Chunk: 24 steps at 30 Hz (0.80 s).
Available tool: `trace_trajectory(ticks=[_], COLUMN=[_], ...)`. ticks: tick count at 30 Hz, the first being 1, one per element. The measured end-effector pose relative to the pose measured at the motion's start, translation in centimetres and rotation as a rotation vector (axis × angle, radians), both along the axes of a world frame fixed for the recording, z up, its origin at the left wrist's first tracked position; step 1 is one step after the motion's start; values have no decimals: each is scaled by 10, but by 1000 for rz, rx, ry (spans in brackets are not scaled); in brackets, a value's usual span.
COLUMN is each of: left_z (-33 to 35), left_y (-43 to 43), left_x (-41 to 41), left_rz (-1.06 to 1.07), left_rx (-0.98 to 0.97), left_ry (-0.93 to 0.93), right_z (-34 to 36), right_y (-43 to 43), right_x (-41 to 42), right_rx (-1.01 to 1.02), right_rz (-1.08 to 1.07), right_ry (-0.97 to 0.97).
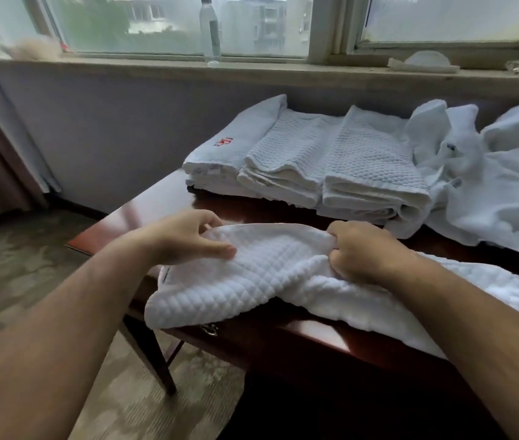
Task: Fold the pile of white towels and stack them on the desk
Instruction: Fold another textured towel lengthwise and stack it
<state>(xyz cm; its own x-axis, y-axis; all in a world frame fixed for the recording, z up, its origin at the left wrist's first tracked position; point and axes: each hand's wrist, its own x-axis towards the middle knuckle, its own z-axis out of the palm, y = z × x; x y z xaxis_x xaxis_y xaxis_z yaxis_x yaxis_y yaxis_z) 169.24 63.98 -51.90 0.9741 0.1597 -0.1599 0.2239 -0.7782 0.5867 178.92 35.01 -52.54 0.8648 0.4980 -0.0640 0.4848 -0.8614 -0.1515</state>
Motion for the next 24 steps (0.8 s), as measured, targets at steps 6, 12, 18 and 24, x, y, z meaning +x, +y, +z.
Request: trace_trajectory(ticks=[6, 12, 18, 24], left_z=[-13, -15, -23, -18], left_y=[2, 38, 45, 39], left_x=[-5, -20, -24, -18], left_rz=[-28, 177, 340, 395], left_rx=[-162, 52, -172, 183], left_ry=[-141, -20, -191, 92], right_z=[9, -5, -1, -5], right_y=[79, 100, 109, 112], right_x=[-25, -11, 1, 17], right_rx=[252, 59, 249, 126], right_rz=[196, 185, 162, 172], right_ry=[48, -41, -45, -9])
